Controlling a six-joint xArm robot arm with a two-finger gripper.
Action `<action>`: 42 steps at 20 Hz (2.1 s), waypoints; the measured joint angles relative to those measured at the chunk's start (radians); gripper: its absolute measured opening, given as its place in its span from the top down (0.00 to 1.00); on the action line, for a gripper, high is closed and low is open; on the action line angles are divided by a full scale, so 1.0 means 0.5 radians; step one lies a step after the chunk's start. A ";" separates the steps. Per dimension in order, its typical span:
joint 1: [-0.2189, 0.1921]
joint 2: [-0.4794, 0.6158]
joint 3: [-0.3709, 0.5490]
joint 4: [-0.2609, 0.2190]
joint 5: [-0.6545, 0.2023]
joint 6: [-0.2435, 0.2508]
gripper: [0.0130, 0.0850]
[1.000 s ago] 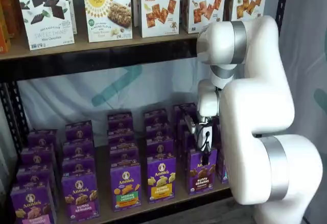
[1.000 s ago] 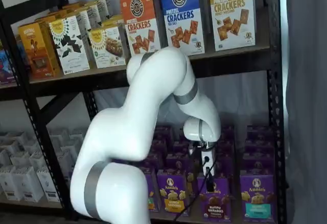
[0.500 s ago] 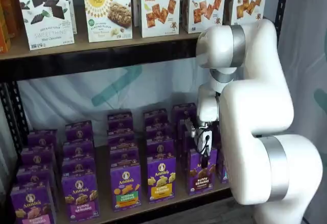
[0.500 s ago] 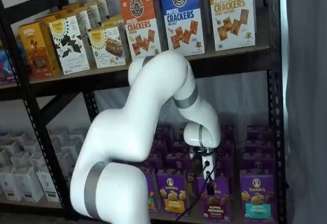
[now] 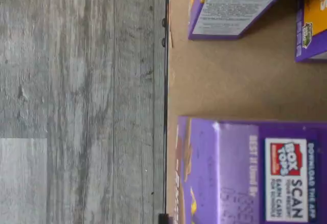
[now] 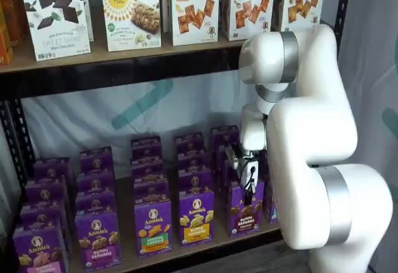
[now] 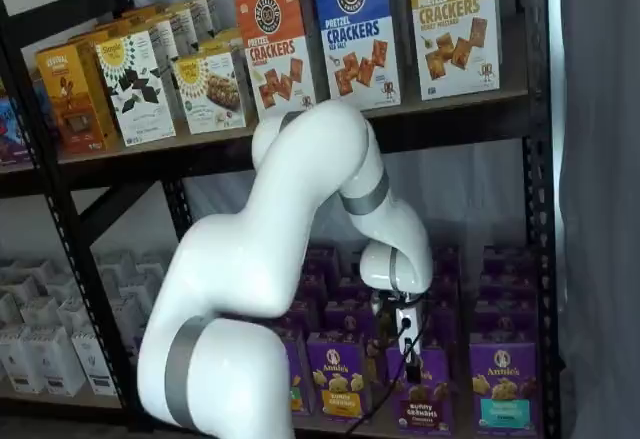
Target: Pick up the purple box with a brown patch in the center, on the bottom shelf, the fifth box from the left
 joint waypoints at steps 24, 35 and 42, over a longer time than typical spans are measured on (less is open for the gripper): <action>-0.012 -0.057 0.081 0.033 -0.001 -0.043 0.61; -0.046 -0.139 0.156 -0.009 0.009 -0.037 0.83; -0.048 -0.205 0.254 -0.053 -0.008 0.001 0.83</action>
